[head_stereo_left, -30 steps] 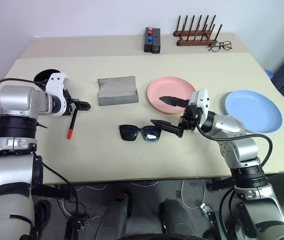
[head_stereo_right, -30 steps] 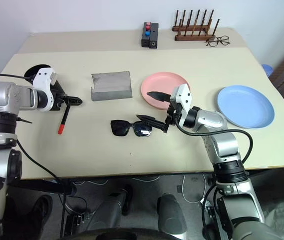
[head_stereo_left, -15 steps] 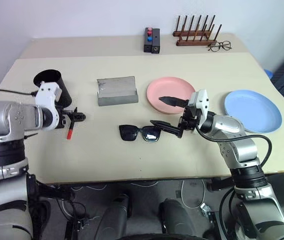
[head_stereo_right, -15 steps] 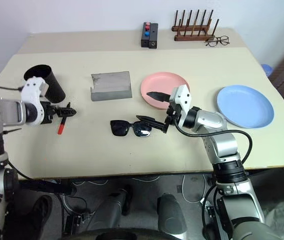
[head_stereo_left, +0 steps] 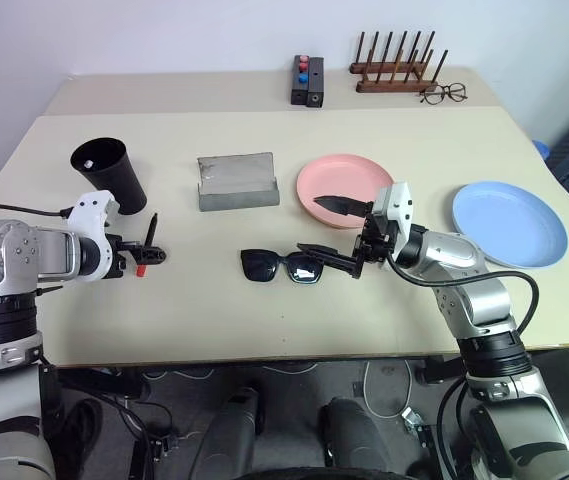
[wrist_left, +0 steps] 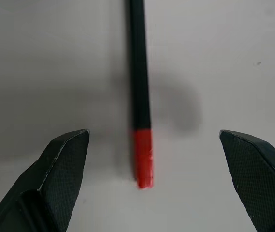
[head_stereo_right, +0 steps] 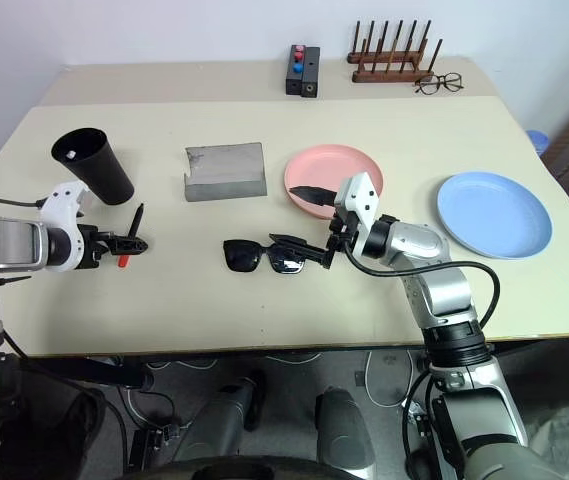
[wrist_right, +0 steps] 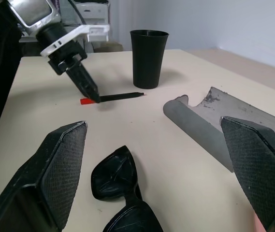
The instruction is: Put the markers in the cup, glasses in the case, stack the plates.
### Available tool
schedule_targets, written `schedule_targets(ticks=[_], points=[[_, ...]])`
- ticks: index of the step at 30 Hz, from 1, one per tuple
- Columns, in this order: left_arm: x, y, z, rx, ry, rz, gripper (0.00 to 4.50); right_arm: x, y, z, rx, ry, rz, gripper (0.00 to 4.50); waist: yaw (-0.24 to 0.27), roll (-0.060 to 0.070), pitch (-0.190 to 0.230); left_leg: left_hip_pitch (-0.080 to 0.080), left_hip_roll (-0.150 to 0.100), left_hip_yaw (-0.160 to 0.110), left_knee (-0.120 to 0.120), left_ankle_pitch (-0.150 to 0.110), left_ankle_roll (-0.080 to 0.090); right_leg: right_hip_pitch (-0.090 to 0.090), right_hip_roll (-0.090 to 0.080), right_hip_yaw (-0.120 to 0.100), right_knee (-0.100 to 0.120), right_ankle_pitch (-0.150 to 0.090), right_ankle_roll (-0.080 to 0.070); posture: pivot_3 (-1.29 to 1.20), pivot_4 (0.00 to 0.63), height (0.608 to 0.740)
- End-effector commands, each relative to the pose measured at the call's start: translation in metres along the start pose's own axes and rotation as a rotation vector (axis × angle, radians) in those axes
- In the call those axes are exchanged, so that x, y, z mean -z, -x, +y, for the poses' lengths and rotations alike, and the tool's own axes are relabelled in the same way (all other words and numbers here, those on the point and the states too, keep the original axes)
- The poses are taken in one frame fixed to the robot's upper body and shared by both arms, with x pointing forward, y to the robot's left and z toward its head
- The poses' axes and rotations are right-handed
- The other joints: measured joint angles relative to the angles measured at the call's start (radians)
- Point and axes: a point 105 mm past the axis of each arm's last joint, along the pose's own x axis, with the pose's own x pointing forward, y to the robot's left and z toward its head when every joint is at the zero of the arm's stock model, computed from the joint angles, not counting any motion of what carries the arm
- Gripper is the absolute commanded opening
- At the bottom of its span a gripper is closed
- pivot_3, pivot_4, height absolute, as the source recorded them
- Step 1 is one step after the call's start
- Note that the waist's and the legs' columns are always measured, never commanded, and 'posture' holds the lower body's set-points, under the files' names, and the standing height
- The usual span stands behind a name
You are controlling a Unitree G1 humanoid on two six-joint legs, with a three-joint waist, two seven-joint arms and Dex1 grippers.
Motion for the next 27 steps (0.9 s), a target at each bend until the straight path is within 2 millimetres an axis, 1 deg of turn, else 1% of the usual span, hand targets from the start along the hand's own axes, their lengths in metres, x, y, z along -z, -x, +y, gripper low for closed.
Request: schedule_targets(ticks=[1, 5, 8, 14, 15, 16, 20, 22, 27], points=[[-0.004, 0.001, -0.001, 0.016, 0.024, -0.011, 4.46, -0.010, 0.001, 0.001, 0.005, 0.041, -0.033, 4.50, 0.000, 0.000, 0.000, 0.000, 0.000, 0.000, 0.000, 0.000, 0.000, 0.000, 0.000, 0.000, 0.000, 0.000, 0.000, 0.00, 0.150, 0.740], [-0.003, -0.005, -0.008, 0.047, 0.023, 0.016, 4.46, -0.010, 0.000, 0.001, 0.004, 0.042, -0.032, 4.50, 0.004, 0.000, 0.000, 0.001, 0.000, 0.000, 0.000, 0.000, 0.000, 0.000, 0.000, 0.000, 0.000, 0.000, 0.000, 0.00, 0.150, 0.740], [-0.005, -0.008, -0.012, 0.061, 0.024, 0.024, 3.67, -0.011, -0.001, 0.001, 0.004, 0.044, -0.033, 4.50, 0.016, 0.000, 0.000, 0.001, 0.000, 0.000, 0.000, 0.000, 0.000, 0.000, 0.000, 0.000, 0.000, 0.000, 0.000, 0.00, 0.150, 0.740], [0.004, -0.010, -0.012, 0.057, -0.004, 0.070, 0.71, -0.011, 0.000, 0.000, 0.007, 0.049, -0.030, 4.50, 0.021, 0.000, 0.000, 0.001, -0.001, 0.001, 0.000, 0.000, 0.000, 0.000, -0.001, 0.000, -0.001, 0.000, 0.000, 0.00, 0.150, 0.740], [0.004, -0.010, -0.011, 0.048, -0.004, 0.070, 0.27, -0.011, 0.000, 0.000, 0.007, 0.050, -0.029, 4.50, 0.021, 0.000, 0.000, 0.001, -0.001, 0.001, 0.000, 0.000, 0.000, 0.000, -0.001, 0.000, -0.001, 0.000, 0.000, 0.00, 0.150, 0.740], [0.004, -0.010, -0.009, 0.041, -0.007, 0.070, 0.05, -0.011, 0.000, 0.000, 0.008, 0.050, -0.029, 4.50, 0.020, 0.000, 0.000, 0.001, -0.001, 0.000, 0.000, 0.000, 0.000, 0.000, -0.001, 0.000, -0.001, 0.000, 0.000, 0.00, 0.150, 0.740], [0.004, -0.005, -0.009, 0.042, -0.025, 0.069, 0.05, -0.011, 0.001, 0.000, 0.009, 0.050, -0.027, 4.50, 0.019, 0.000, 0.000, 0.001, 0.000, 0.001, 0.000, 0.000, 0.000, 0.000, -0.001, 0.000, -0.001, 0.000, 0.000, 0.00, 0.150, 0.740], [0.005, 0.000, -0.005, 0.025, -0.044, 0.068, 0.05, -0.011, 0.000, -0.001, 0.010, 0.051, -0.026, 4.50, 0.018, 0.000, 0.000, 0.001, 0.000, 0.000, 0.000, 0.000, 0.000, 0.000, -0.002, 0.000, -0.001, 0.000, 0.000, 0.00, 0.150, 0.740], [0.013, 0.026, 0.008, -0.031, -0.150, 0.088, 0.05, -0.009, 0.000, -0.001, 0.008, 0.051, -0.024, 4.50, 0.009, 0.000, 0.000, 0.001, 0.001, 0.001, -0.002, 0.000, 0.000, 0.000, -0.002, 0.002, 0.000, 0.000, -0.001, 0.00, 0.150, 0.740]])
